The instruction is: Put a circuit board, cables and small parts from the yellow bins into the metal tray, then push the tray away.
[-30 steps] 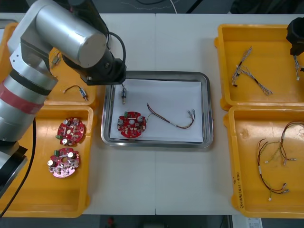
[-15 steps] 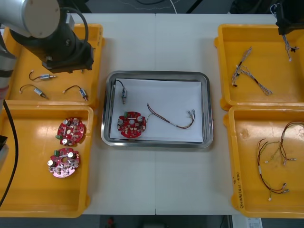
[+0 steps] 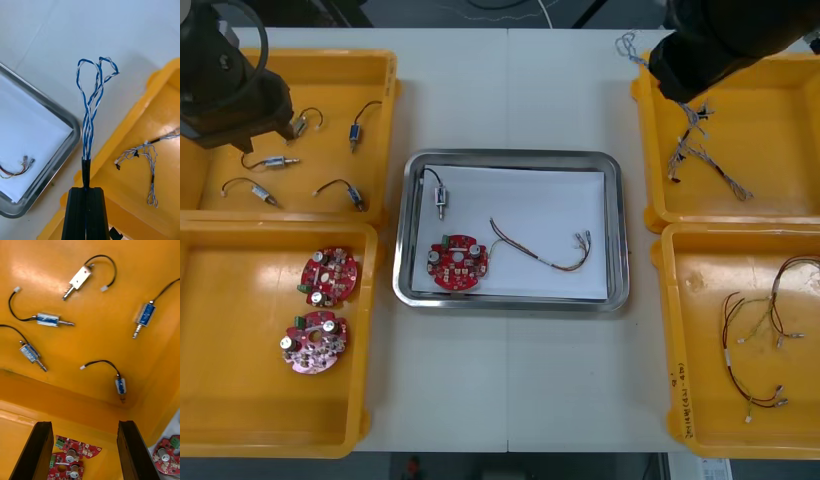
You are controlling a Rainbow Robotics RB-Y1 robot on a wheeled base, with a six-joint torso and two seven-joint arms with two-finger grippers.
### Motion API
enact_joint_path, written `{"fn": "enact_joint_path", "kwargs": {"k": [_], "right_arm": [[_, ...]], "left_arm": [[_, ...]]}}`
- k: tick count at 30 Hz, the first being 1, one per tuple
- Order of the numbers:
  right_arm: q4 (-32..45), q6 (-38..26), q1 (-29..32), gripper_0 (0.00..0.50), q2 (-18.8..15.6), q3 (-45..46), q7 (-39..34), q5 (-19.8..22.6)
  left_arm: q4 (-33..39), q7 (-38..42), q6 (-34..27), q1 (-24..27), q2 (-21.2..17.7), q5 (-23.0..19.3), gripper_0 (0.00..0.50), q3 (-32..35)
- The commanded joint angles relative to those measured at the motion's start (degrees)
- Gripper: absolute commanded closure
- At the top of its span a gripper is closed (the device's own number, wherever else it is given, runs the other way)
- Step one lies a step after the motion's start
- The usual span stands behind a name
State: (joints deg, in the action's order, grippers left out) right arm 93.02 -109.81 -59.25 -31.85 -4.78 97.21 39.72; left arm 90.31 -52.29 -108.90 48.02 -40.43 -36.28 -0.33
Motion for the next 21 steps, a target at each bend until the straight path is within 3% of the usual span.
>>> {"fn": "enact_joint_path", "kwargs": {"k": [1, 10, 15, 18, 21], "right_arm": [[5.42, -0.19, 2.47, 0.5, 0.56, -5.94, 2.19, 2.73], [8.32, 9.17, 5.37, 0.5, 0.74, -15.52, 10.89, 2.12], [8.32, 15.5, 6.25, 0.5, 1.79, -20.44, 15.11, -0.69], [7.26, 17.61, 6.25, 0.5, 2.58, -23.34, 17.13, -2.54], [4.98, 19.9, 6.25, 0.5, 3.02, -25.45, 17.22, -1.84]], "left_arm": [[-4.0, 3.16, 0.8, 1.55, -3.87, -0.9, 0.0, 2.0], [-12.7, 1.4, 3.96, 3.48, -5.36, -1.43, 0.0, 2.44], [-16.66, 0.44, 5.46, 4.63, -5.45, -1.6, 0.0, 2.44], [-19.38, -0.27, 6.25, 5.51, -5.45, -1.78, 0.0, 2.44], [-21.84, -0.8, 6.95, 6.38, -5.45, -1.95, 0.0, 2.44]]}}
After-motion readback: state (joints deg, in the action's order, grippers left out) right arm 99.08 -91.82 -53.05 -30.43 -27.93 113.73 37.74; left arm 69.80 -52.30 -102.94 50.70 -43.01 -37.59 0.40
